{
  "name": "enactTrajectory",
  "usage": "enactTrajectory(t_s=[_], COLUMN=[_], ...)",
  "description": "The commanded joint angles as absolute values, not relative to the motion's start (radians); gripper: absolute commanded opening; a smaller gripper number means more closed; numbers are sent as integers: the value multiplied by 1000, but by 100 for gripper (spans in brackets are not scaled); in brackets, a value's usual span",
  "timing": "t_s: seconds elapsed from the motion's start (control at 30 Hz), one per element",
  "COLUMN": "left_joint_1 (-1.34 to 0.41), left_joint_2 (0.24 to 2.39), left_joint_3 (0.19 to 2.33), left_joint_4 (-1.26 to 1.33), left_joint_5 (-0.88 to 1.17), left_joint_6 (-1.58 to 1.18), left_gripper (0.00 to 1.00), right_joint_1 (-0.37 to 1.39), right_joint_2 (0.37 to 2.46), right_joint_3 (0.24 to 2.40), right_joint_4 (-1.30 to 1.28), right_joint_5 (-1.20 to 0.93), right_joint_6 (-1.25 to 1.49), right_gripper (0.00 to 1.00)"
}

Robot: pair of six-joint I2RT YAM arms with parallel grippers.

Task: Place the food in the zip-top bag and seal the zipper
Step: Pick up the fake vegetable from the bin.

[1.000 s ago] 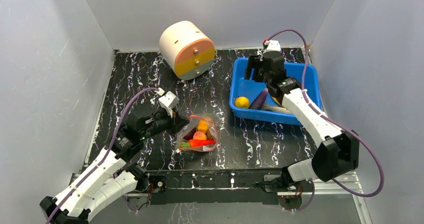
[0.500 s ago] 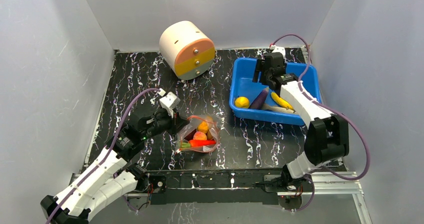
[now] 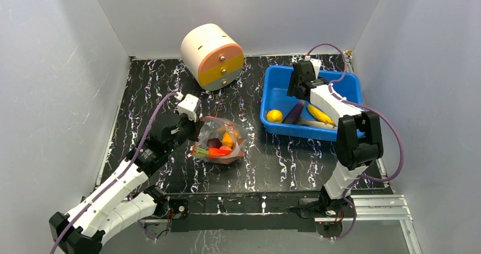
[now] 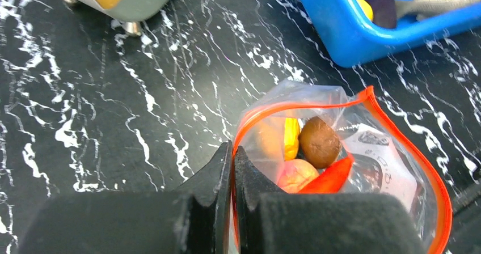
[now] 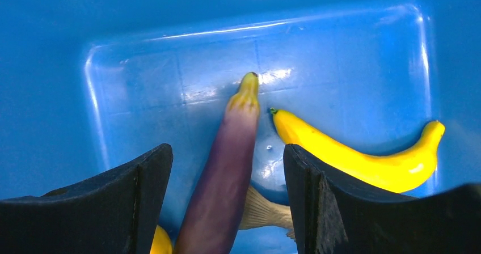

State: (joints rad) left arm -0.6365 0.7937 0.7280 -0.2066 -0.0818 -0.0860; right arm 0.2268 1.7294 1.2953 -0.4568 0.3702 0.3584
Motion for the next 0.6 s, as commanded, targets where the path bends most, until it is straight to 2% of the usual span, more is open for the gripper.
enactTrajectory(t_s=[0.0, 0.23, 0.4, 0.5, 0.57], left_joint_1=[-630, -630, -630, -631, -631], left_joint_2=[794, 850, 882, 902, 907], left_joint_3=[770, 809, 783, 791, 793], left_joint_4=[-103, -80, -43, -51, -60], left_joint_5=[-223, -227, -230, -197, -182], left_joint_6=[-68, -38, -51, -63, -64], left_gripper=[0, 0, 0, 0, 0], right_joint_1=[180, 172, 145, 138, 138], right_joint_2=[1730, 1733, 1828, 1872, 1884], right_joint_3=[1319, 1332, 1360, 1387, 1375], right_joint_4=[-474, -524, -472, -475, -455], right_joint_5=[422, 391, 357, 312, 315], right_joint_6=[474, 580, 504, 499, 506], right_gripper=[70, 72, 71, 82, 84])
